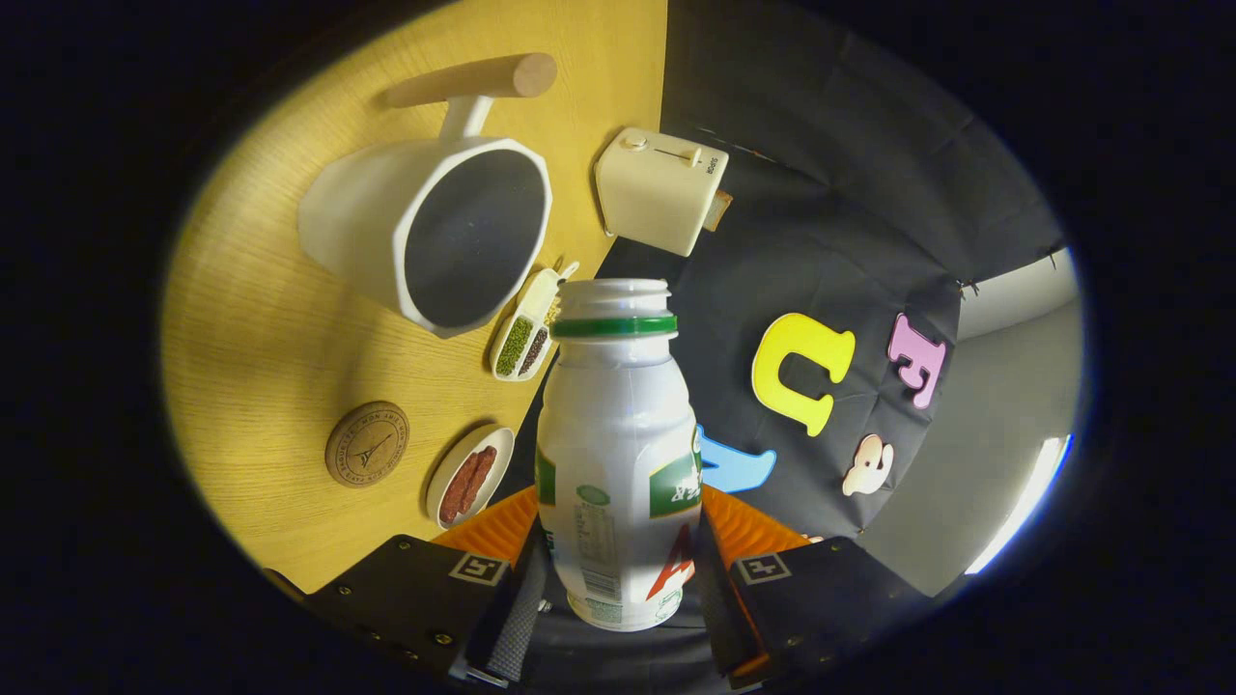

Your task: Take the bottle from table, then pour the juice into the cup, finally place the bottle on the coaster

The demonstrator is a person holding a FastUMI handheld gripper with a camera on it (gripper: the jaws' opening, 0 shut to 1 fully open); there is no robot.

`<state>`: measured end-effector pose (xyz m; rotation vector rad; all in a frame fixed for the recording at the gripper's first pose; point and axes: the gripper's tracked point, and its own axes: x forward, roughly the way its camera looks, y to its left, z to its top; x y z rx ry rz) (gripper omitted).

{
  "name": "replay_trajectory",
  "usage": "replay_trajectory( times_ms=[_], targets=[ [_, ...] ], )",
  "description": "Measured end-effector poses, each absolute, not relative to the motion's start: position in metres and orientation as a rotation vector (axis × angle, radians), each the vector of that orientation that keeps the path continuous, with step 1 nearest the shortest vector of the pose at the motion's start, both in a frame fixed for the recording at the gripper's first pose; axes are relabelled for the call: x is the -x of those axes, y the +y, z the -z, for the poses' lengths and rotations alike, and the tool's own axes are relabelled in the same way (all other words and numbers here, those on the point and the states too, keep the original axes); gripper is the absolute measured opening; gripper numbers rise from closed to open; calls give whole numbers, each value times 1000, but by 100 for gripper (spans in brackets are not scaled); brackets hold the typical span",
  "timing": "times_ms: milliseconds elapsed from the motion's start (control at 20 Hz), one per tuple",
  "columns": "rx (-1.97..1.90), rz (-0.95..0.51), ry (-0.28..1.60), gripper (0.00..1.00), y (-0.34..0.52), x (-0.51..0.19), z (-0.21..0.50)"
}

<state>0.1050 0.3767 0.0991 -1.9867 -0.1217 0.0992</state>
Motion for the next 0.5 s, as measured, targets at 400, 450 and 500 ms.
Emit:
replay_trajectory(
  times_ms=[400, 450, 500],
  targets=[
    [1824, -162, -88, 71, 370, -104, -86],
    [1786, -168, -86, 70, 370, -105, -86],
    [1740, -178, -79, 71, 369, -104, -84]
  ],
)
